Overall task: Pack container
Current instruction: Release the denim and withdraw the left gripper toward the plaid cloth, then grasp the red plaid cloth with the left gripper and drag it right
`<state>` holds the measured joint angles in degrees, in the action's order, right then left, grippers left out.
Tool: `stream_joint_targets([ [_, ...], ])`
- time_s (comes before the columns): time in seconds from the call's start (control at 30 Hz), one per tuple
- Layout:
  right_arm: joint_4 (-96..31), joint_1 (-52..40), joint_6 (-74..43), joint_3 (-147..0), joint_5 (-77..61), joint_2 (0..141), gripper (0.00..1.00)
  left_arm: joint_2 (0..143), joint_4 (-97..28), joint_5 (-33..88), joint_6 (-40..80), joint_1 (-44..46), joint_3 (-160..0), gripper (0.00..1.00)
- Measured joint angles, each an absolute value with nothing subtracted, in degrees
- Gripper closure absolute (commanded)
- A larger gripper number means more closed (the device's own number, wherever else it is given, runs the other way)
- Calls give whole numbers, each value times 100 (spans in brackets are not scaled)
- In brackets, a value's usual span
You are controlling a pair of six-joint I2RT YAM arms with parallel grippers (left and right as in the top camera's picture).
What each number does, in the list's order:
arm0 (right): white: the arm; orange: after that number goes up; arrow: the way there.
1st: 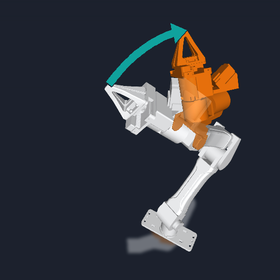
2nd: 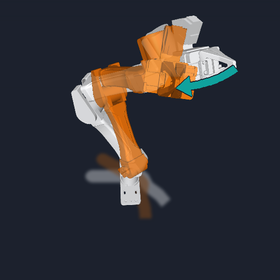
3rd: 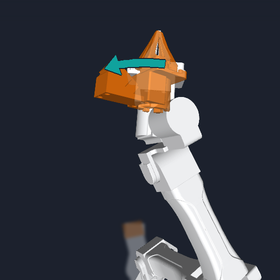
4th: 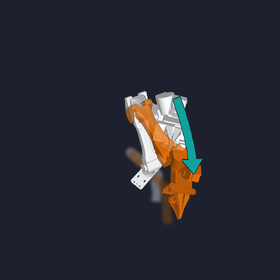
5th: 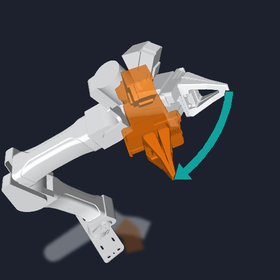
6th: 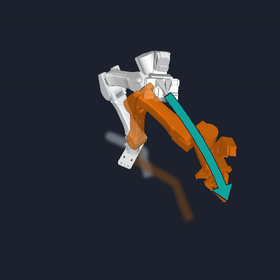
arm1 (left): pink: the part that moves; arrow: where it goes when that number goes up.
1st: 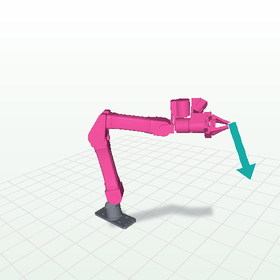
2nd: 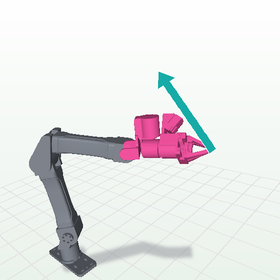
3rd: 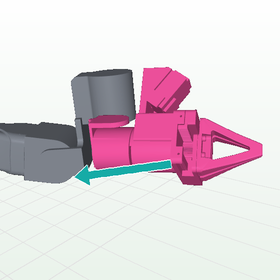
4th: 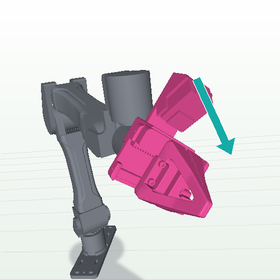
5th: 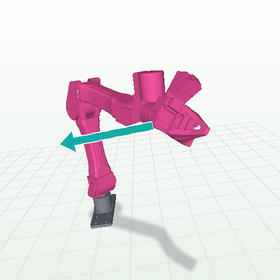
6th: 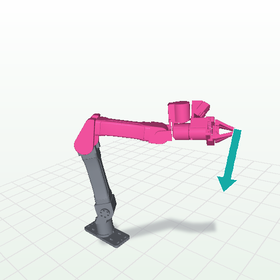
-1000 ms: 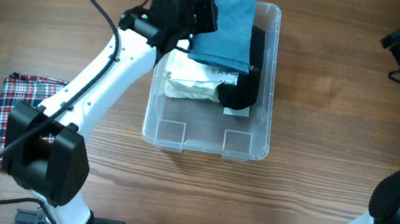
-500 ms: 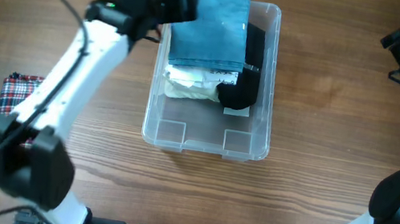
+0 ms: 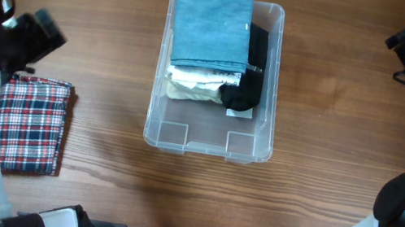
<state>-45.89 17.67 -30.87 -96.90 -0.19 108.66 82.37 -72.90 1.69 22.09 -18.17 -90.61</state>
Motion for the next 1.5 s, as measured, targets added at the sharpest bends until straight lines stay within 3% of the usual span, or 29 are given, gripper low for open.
stream_joint_targets([
  [0.03, -4591, 1767, -3087, -9690, -19, 10868, 0, 8274, -7474, 172, 2296, -1914, -9061, 83],
  [0.07, -4587, 1767, -3087, -9690, -19, 10868, 0, 8315, -7671, 148, 2333, -1984, -9061, 94],
  [0.1, -4589, 1767, -3087, -9690, -19, 10868, 0, 8379, -7815, 99, 2346, -2043, -9054, 96],
  [0.4, -4587, 1767, -3087, -9690, -19, 10868, 0, 8510, -7150, -388, 3214, -2167, -7636, 96],
  [0.57, -4584, 1767, -3087, -9690, -19, 10868, 0, 8536, -6016, -663, 3822, -2670, -6659, 96],
  [0.77, -4589, 1767, -3087, -9690, -19, 10868, 0, 8541, -5638, -714, 4226, -3275, -5981, 96],
  [1.07, -4589, 1767, -3087, -9690, -19, 10868, 0, 8547, -4801, -731, 4567, -3301, -4945, 96],
  [1.23, -4589, 1767, -3087, -9690, -19, 10868, 0, 8742, -4403, -727, 4818, -3301, -4818, 96],
  [1.5, -4589, 1767, -3087, -9690, -19, 10868, 0, 9509, -2724, -62, 4925, -3271, -5026, 96],
])
